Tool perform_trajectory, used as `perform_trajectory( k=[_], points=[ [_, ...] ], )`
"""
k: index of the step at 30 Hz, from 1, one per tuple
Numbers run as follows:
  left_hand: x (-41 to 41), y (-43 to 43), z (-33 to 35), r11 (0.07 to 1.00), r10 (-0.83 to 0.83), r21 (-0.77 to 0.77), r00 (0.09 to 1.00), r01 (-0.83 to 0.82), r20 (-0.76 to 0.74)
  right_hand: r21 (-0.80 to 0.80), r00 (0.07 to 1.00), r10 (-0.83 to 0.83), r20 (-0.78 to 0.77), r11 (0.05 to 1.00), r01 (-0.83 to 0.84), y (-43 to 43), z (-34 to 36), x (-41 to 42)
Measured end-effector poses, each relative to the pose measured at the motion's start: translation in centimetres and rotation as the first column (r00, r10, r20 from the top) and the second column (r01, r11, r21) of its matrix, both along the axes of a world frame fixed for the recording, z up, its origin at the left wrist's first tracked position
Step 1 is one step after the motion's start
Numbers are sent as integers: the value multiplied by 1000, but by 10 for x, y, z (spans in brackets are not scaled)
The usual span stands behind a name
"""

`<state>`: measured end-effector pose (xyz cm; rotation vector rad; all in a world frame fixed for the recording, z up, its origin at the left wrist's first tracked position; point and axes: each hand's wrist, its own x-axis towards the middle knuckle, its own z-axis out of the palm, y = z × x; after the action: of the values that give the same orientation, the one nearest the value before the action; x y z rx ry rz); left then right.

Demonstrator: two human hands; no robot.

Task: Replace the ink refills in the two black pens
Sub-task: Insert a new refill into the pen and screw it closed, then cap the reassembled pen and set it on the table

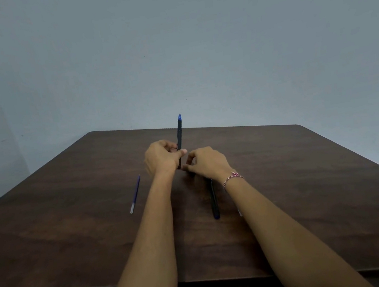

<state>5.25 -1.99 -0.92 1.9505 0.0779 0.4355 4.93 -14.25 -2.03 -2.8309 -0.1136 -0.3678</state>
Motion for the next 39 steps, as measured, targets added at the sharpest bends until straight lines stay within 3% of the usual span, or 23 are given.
perform_trajectory(
  k=[7, 13, 16, 19, 23, 25, 34, 39],
  points=[
    [-2, -5, 0, 993, -116, 7, 993, 116, -37, 159, 1000, -26, -2, 987, 26, -8, 1, 0],
    [-5, -6, 1, 984, -178, -1, 982, 179, -60, 438, 989, -124, 83, 896, 76, -24, 3, 3],
    [-6, -7, 1, 979, -205, 2, 975, 206, -83, 669, 970, -210, 125, 739, 74, -31, 9, 3],
    [-7, -7, 1, 973, -224, 26, 970, 228, -96, 862, 922, -323, 213, 507, -22, -37, 18, 2],
    [-7, -9, 1, 963, -247, 81, 962, 257, -119, 962, 886, -381, 264, 170, -213, -43, 25, -1],
    [-7, -10, 1, 955, -260, 109, 957, 274, -126, 958, 883, -373, 284, 66, -280, -44, 26, -2],
    [-6, -11, 1, 941, -283, 157, 951, 301, -124, 923, 875, -358, 327, -78, -377, -48, 31, -4],
    [-7, -11, 2, 938, -285, 171, 951, 302, -117, 932, 890, -303, 340, -18, -362, -50, 31, -3]
  ],
)
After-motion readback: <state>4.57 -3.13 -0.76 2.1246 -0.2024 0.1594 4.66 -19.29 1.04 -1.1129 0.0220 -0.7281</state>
